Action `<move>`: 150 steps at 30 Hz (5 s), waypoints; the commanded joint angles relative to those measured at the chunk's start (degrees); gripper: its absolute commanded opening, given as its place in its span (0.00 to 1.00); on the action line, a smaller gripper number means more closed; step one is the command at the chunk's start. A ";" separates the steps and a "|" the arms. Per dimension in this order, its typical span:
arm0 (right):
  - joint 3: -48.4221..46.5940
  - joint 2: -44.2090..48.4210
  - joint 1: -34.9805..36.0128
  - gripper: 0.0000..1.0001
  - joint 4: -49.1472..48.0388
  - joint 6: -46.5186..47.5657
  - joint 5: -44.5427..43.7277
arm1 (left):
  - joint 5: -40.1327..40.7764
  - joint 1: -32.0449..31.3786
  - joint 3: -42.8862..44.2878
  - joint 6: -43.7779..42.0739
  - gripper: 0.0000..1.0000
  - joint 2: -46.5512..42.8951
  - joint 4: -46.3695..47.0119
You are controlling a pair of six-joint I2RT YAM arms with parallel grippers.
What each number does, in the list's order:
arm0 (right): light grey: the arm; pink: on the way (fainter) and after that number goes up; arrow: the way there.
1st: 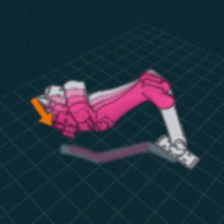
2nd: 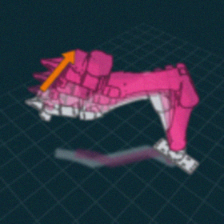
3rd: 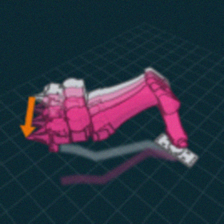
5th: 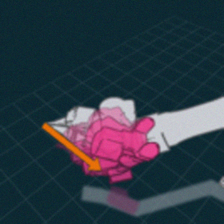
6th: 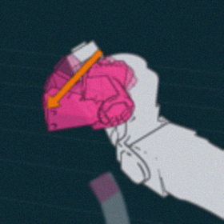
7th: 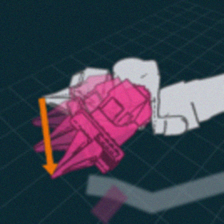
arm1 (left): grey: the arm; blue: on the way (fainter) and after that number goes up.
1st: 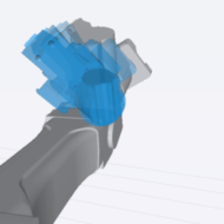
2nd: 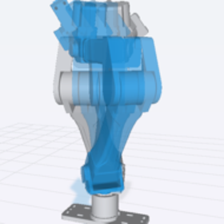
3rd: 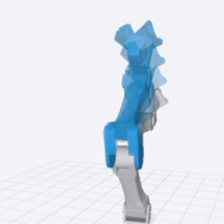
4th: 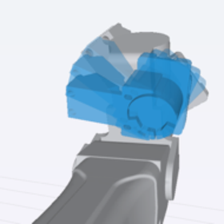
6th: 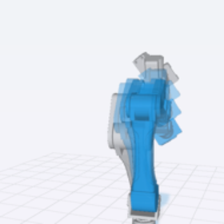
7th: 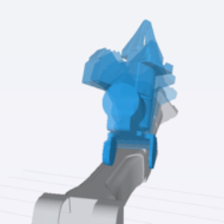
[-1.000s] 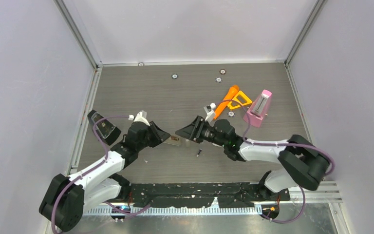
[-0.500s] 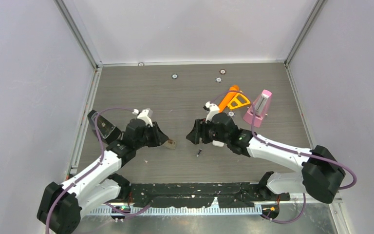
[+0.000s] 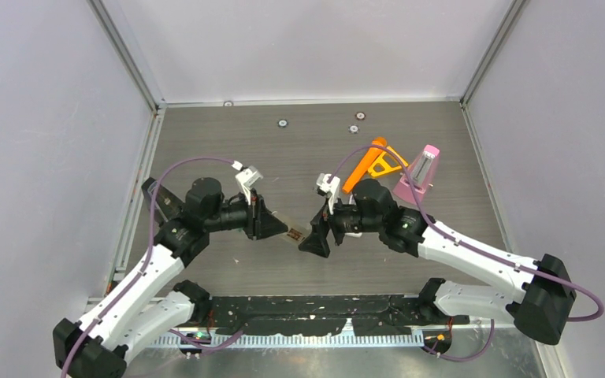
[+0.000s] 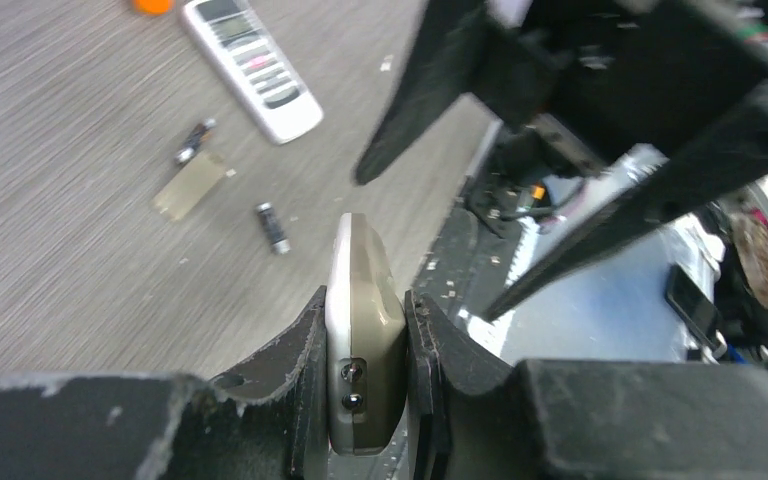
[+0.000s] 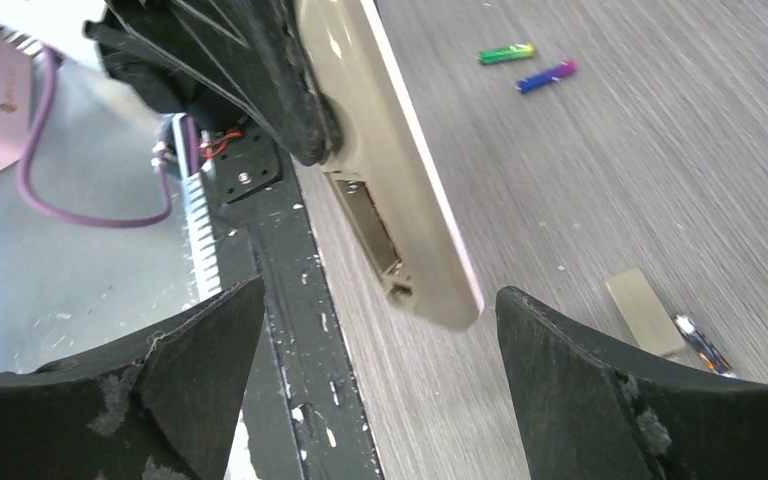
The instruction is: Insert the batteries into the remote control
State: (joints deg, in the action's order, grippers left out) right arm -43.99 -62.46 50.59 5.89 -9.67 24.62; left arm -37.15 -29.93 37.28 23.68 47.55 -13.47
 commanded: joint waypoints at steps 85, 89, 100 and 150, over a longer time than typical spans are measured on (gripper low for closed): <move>3.72 -1.56 2.45 0.70 -1.70 -31.65 -29.86 | 46.75 -0.21 -2.84 12.54 0.00 -19.75 -4.01; -0.03 -6.46 3.04 0.58 7.86 -28.68 -36.90 | 46.78 -0.18 -3.06 12.35 0.00 -20.00 -3.70; -7.55 -15.50 7.09 0.56 15.38 15.72 -26.42 | 50.60 0.43 1.78 15.73 0.00 -15.46 -12.09; -11.76 -30.90 5.66 0.06 15.73 48.15 -18.05 | 28.05 18.54 0.22 18.81 0.00 -10.71 -11.11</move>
State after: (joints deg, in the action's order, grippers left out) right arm -54.39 -95.50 56.97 23.31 42.15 6.11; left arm -6.76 -11.84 37.89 42.02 36.97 -28.05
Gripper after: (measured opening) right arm 0.112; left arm 0.290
